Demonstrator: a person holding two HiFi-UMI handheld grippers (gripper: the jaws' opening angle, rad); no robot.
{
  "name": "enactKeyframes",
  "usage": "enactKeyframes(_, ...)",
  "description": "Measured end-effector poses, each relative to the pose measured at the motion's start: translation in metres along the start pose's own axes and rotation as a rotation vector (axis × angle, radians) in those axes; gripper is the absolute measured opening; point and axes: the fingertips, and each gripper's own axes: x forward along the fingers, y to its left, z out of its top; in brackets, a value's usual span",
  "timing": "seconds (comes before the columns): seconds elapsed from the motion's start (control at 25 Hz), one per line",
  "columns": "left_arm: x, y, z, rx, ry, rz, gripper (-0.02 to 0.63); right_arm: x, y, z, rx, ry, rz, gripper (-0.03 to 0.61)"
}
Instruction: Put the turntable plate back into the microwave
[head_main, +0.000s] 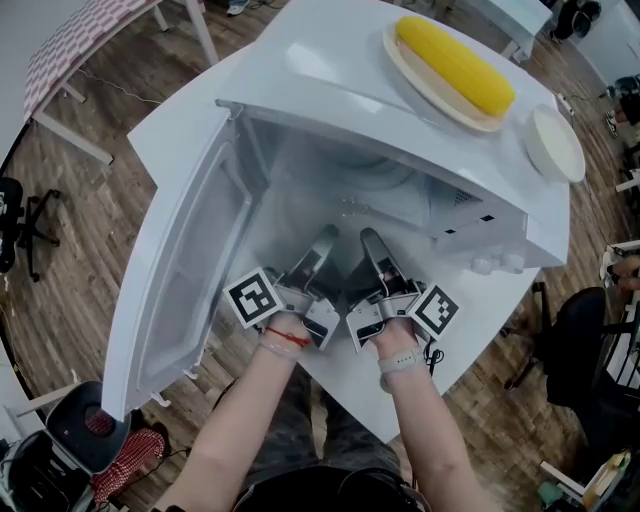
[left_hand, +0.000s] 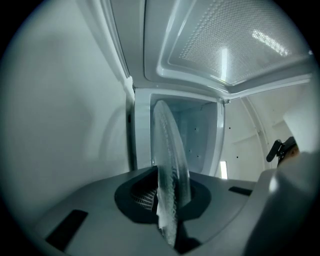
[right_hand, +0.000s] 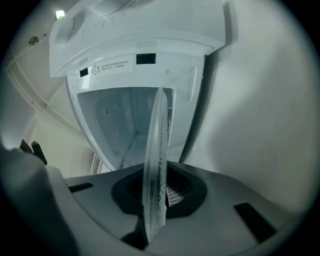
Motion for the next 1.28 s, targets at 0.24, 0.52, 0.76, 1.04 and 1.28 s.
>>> enactKeyframes(0.24, 0.006, 0.002, 0.003, -0.007, -0.003, 0.005, 0.032, 0.005, -0.002, 0.004, 0.004, -0.001, -0.010, 0.041)
enactKeyframes(0.52, 0.012, 0.004, 0.006, -0.011, -0.003, 0.009, 0.032, 0.011, -0.002, 0.009, -0.001, -0.006, -0.012, 0.040)
enactKeyframes(0.76, 0.017, 0.004, 0.009, -0.026, 0.015, 0.008, 0.032, 0.014, -0.004, 0.012, 0.016, -0.017, -0.018, 0.040)
enactKeyframes(1.04, 0.019, 0.003, 0.010, -0.046, 0.028, -0.015, 0.032, 0.016, -0.004, 0.014, 0.029, -0.020, -0.018, 0.041)
enactKeyframes(1.28, 0.018, 0.003, 0.011, -0.063, 0.014, -0.020, 0.032, 0.018, -0.004, 0.014, 0.024, -0.001, -0.024, 0.040)
